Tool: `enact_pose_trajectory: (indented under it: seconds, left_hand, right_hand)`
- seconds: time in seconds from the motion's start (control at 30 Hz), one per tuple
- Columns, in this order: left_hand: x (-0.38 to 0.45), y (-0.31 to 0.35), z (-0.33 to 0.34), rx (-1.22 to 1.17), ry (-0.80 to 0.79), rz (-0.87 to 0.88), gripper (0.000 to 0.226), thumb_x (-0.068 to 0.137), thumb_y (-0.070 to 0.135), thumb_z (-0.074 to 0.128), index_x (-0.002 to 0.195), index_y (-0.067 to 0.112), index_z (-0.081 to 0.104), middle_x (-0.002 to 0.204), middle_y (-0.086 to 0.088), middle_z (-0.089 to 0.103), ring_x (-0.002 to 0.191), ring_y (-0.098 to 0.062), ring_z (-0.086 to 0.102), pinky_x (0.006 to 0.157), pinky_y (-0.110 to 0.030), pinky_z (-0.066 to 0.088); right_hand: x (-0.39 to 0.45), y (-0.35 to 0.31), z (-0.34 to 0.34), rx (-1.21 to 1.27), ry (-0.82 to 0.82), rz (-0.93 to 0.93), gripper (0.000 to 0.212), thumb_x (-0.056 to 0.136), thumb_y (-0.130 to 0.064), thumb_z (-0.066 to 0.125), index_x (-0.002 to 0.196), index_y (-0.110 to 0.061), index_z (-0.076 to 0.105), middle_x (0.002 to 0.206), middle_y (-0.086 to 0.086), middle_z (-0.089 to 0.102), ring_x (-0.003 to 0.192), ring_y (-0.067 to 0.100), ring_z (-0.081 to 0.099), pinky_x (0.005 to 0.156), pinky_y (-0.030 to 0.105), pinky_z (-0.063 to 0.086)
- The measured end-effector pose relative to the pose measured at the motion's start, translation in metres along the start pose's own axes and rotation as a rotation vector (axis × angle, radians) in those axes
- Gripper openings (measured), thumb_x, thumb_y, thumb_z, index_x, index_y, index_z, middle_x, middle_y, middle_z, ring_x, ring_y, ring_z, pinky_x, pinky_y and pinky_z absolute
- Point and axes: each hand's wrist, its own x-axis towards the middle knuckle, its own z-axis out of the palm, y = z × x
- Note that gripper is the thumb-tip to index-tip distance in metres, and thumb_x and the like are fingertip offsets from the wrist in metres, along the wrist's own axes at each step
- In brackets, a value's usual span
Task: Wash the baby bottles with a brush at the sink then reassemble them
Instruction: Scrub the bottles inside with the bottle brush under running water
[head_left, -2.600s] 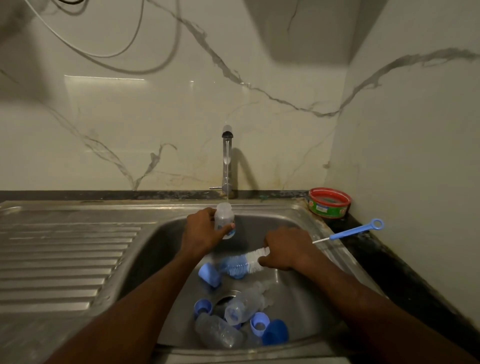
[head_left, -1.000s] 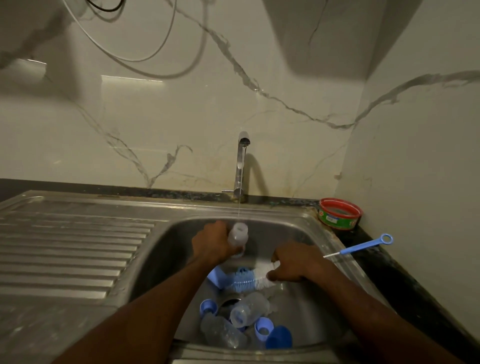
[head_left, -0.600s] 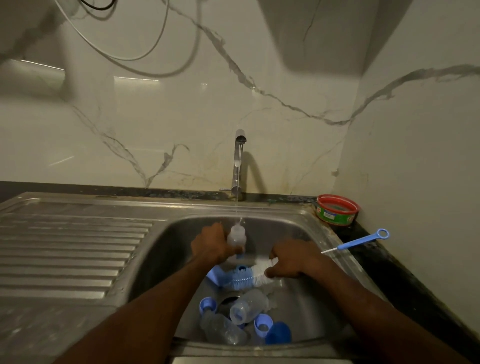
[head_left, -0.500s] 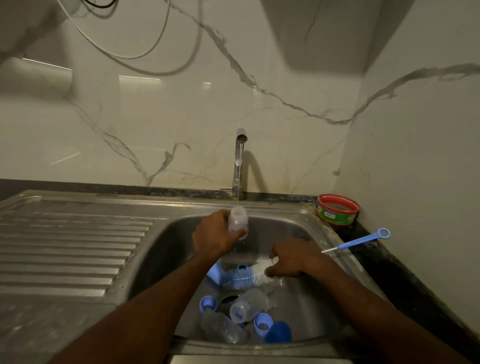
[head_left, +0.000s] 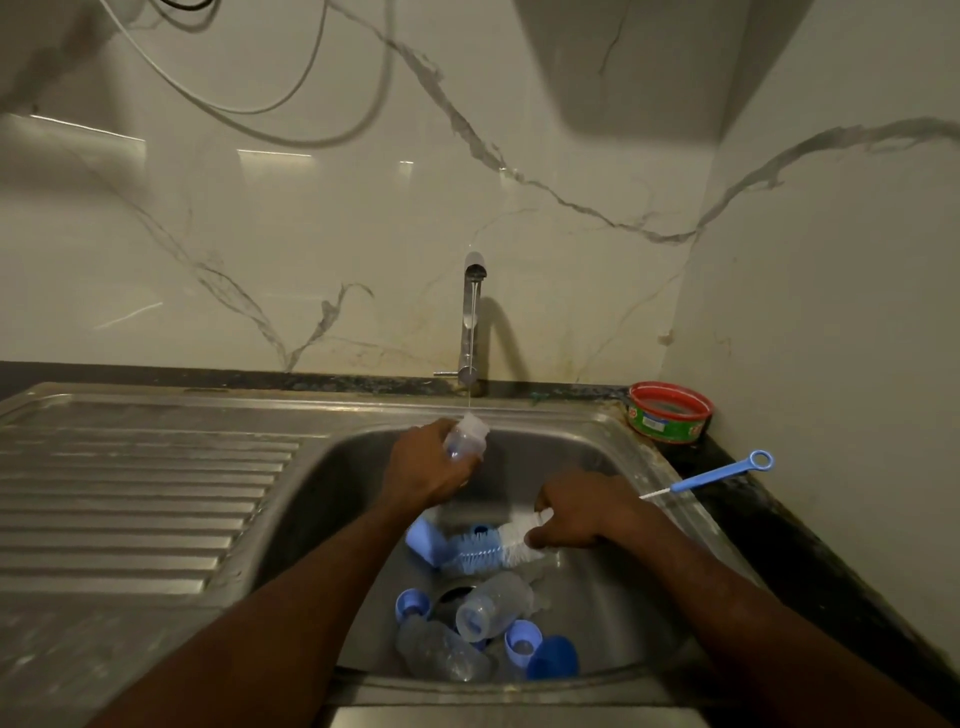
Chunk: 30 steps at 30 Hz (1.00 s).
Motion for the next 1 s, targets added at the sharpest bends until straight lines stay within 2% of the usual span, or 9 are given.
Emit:
enact_pose_trajectory:
  seconds: [0.07,0.17,0.3,0.43,0.67,0.83,0.93,1.0]
  left_hand:
    - [0.004,0.004,-0.005,0.1,-0.021,0.065,0.067,0.085,0.044,0.077,0.143,0.026,0.049,0.137,-0.01,0.05,0.118,-0.023,0.054,0.102,-0.036,0.047]
    - [-0.001,0.011,-0.008,0.493,-0.039,0.216,0.077,0.079,0.031,0.082,0.146,0.03,0.043,0.146,-0.007,0.035,0.129,-0.028,0.045,0.103,-0.041,0.05]
    - [0.0,0.023,-0.013,0.745,-0.006,0.436,0.06,0.082,0.021,0.079,0.137,0.023,0.054,0.144,-0.005,0.04,0.131,-0.026,0.038,0.098,-0.039,0.05]
    - [0.0,0.027,-0.01,0.884,-0.062,0.533,0.052,0.085,0.017,0.076,0.133,0.022,0.058,0.143,-0.004,0.046,0.13,-0.025,0.04,0.104,-0.041,0.041]
    - [0.001,0.027,-0.011,0.922,-0.074,0.553,0.049,0.088,0.015,0.072,0.134,0.023,0.056,0.147,-0.003,0.046,0.135,-0.026,0.038,0.108,-0.043,0.035]
    - [0.005,0.022,-0.011,0.895,-0.032,0.531,0.055,0.085,0.022,0.077,0.135,0.025,0.053,0.143,-0.003,0.051,0.133,-0.026,0.038,0.107,-0.042,0.034]
    - [0.004,0.019,-0.013,0.734,-0.002,0.43,0.06,0.084,0.033,0.077,0.135,0.025,0.046,0.141,-0.004,0.051,0.131,-0.024,0.04,0.107,-0.039,0.036]
    - [0.003,0.01,-0.01,0.512,0.009,0.315,0.064,0.082,0.039,0.079,0.134,0.025,0.044,0.137,-0.005,0.05,0.125,-0.022,0.046,0.103,-0.036,0.043]
  right_hand:
    - [0.0,0.0,0.0,0.004,0.005,-0.001,0.053,0.086,-0.061,0.065,0.127,-0.026,0.062,0.127,-0.002,0.063,0.114,0.018,0.058,0.098,0.041,0.05]
    - [-0.001,0.0,0.0,-0.005,0.004,-0.004,0.053,0.086,-0.061,0.065,0.126,-0.026,0.062,0.127,-0.003,0.063,0.114,0.018,0.059,0.097,0.04,0.05]
    - [-0.002,-0.003,0.0,-0.012,-0.007,-0.01,0.056,0.087,-0.061,0.065,0.131,-0.027,0.061,0.132,-0.003,0.061,0.118,0.018,0.057,0.097,0.039,0.048]
    - [0.001,-0.002,0.001,-0.024,-0.005,-0.005,0.056,0.086,-0.063,0.064,0.13,-0.027,0.061,0.131,-0.003,0.061,0.117,0.018,0.057,0.098,0.04,0.05]
    - [0.002,-0.004,0.001,-0.023,-0.011,-0.003,0.058,0.086,-0.063,0.064,0.131,-0.027,0.06,0.132,-0.003,0.06,0.119,0.018,0.056,0.1,0.042,0.048]
    - [-0.001,-0.003,0.002,-0.009,-0.002,-0.005,0.056,0.088,-0.06,0.064,0.132,-0.027,0.059,0.133,-0.003,0.06,0.119,0.018,0.056,0.098,0.038,0.047]
    - [-0.001,-0.002,0.002,0.003,0.005,-0.01,0.056,0.088,-0.059,0.064,0.133,-0.026,0.059,0.133,-0.003,0.06,0.121,0.018,0.056,0.097,0.037,0.045]
    - [-0.001,-0.004,0.004,0.008,-0.004,-0.011,0.054,0.088,-0.059,0.064,0.131,-0.026,0.06,0.132,-0.002,0.061,0.119,0.018,0.056,0.099,0.039,0.047]
